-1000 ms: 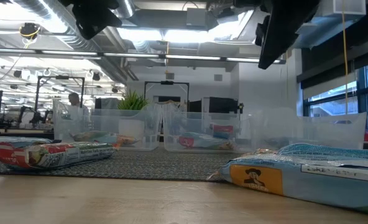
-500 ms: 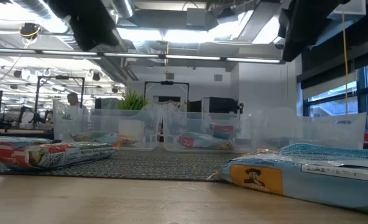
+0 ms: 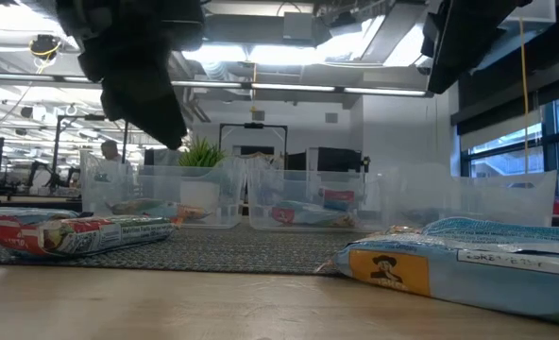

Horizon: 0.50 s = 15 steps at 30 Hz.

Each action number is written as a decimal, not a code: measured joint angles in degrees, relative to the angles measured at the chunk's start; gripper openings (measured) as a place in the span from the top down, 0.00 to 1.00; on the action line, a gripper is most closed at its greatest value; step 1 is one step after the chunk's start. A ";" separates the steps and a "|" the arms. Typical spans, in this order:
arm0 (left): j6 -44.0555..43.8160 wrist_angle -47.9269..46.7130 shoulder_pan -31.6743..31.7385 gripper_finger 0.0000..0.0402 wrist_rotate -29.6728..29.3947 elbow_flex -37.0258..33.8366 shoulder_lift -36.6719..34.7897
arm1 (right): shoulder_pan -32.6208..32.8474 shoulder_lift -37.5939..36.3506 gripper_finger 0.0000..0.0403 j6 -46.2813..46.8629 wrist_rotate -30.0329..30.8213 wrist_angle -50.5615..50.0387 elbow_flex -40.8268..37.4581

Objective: Pick and place Granola Bars by type
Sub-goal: Put the red granola bar into the center transparent bin

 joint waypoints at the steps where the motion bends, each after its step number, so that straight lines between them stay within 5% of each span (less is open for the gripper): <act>1: -1.25 -1.96 0.00 0.73 -0.04 1.66 1.37 | -0.01 0.00 0.63 -0.17 0.11 -0.02 0.00; 7: -9.66 -13.76 0.04 0.80 -1.65 10.07 8.88 | -0.01 0.00 0.63 -0.21 2.37 -0.02 0.00; 15: -13.72 -13.47 0.26 0.84 1.66 12.73 13.41 | -0.04 0.00 0.63 -1.97 2.40 -0.17 0.00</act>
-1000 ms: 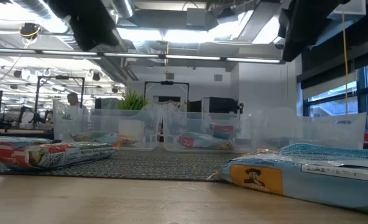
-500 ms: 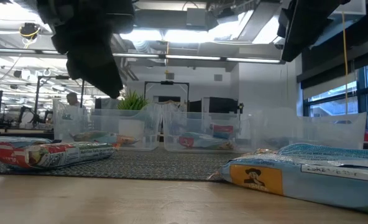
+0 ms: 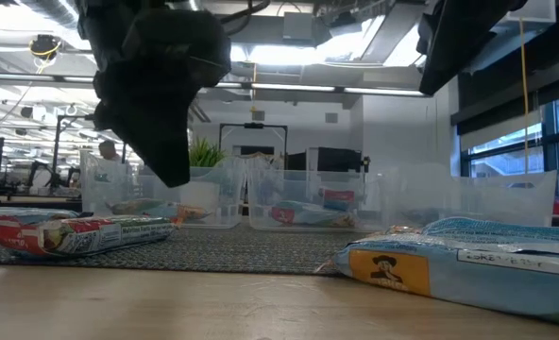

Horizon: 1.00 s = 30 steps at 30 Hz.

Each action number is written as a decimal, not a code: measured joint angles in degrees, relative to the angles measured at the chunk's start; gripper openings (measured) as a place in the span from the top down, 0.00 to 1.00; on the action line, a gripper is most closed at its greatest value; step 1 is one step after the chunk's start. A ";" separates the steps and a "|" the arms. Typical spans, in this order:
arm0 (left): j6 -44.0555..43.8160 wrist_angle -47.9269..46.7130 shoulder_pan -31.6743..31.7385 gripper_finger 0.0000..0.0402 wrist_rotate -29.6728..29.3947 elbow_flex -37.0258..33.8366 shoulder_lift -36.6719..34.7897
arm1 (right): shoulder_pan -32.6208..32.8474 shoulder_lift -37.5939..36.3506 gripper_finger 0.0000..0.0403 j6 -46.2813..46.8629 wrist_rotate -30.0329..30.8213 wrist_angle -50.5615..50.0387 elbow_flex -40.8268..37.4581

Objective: Pick and place Granola Bars by type
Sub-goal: Put the red granola bar into the center transparent bin

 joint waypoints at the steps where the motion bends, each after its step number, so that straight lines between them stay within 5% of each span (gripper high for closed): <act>1: 0.00 0.09 0.00 0.85 0.31 0.07 0.08 | 0.00 0.00 0.63 -1.11 0.00 -0.04 0.00; 18: -2.43 0.01 1.53 0.83 1.90 0.07 0.08 | 0.02 -0.02 0.63 -12.05 -0.02 -1.54 0.00; 30: -3.61 -0.45 1.53 0.60 1.88 0.07 0.08 | 0.04 -0.02 0.63 -13.49 -0.02 -1.97 0.00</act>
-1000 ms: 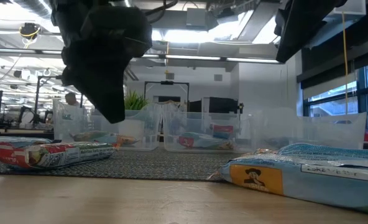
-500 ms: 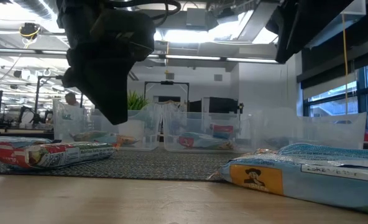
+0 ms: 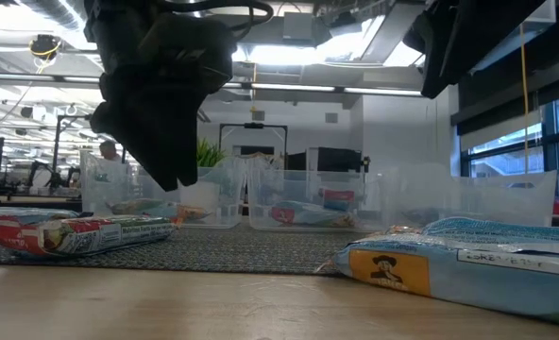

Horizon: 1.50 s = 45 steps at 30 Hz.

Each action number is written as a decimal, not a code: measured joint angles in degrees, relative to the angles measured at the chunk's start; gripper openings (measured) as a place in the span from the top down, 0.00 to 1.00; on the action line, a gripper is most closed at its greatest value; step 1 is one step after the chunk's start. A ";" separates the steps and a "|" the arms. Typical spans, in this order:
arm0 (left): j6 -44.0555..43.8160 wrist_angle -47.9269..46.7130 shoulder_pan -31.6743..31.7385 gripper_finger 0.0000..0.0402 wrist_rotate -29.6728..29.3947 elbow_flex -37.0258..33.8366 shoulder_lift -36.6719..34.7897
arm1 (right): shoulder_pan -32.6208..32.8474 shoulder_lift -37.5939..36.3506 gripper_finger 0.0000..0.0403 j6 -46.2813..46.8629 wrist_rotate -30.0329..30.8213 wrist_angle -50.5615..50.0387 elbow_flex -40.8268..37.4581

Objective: Pick and place Granola Bars by type
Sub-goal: Put the red granola bar into the center transparent bin

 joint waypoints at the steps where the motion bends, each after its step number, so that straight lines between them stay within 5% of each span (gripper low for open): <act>1: 0.01 -0.20 0.00 0.58 -0.07 0.00 0.00 | 0.00 0.00 0.63 -0.05 0.00 0.00 0.00; 9: 0.17 0.67 -0.15 0.48 2.83 0.00 0.00 | 0.00 0.00 0.63 -0.19 0.00 0.00 0.00; 18: -0.82 0.47 -0.13 0.49 4.21 0.00 0.00 | -0.02 0.00 0.63 -0.29 0.00 0.02 0.00; 26: -12.78 -6.86 -0.20 0.50 5.60 -0.02 0.00 | -0.02 0.00 0.63 -0.29 0.00 0.04 0.00; 45: -20.83 -3.66 -0.31 0.51 6.88 -0.01 2.82 | -0.02 -0.02 0.63 -0.11 0.07 0.09 0.00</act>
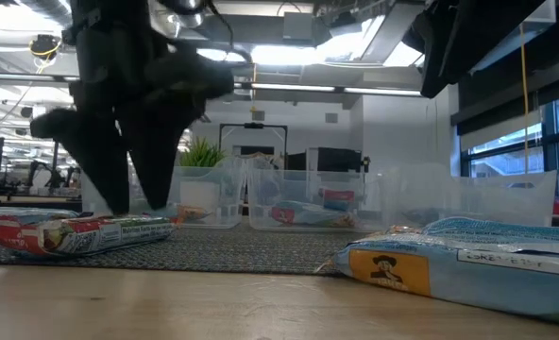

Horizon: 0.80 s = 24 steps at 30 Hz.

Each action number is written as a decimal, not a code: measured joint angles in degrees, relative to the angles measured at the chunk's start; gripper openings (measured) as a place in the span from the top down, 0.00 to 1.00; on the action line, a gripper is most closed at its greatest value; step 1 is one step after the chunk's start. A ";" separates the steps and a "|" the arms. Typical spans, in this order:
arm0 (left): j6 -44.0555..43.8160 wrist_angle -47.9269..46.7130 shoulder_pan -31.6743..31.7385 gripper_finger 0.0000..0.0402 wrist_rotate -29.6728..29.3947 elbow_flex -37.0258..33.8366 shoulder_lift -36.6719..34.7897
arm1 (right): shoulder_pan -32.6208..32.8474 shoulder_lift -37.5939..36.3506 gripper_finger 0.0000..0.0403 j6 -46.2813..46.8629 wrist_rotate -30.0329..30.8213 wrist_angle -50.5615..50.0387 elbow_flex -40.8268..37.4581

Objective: Pick and place Granola Bars by type
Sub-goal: Put the red granola bar into the center transparent bin

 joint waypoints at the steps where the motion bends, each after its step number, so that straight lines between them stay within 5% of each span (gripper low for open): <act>1: -0.03 0.32 0.00 0.51 0.25 -0.01 0.82 | -0.01 0.00 0.63 0.00 0.00 0.04 0.00; 24: 3.73 0.70 -0.15 0.57 2.51 0.05 3.41 | -0.01 0.00 0.63 0.02 0.44 -0.03 0.00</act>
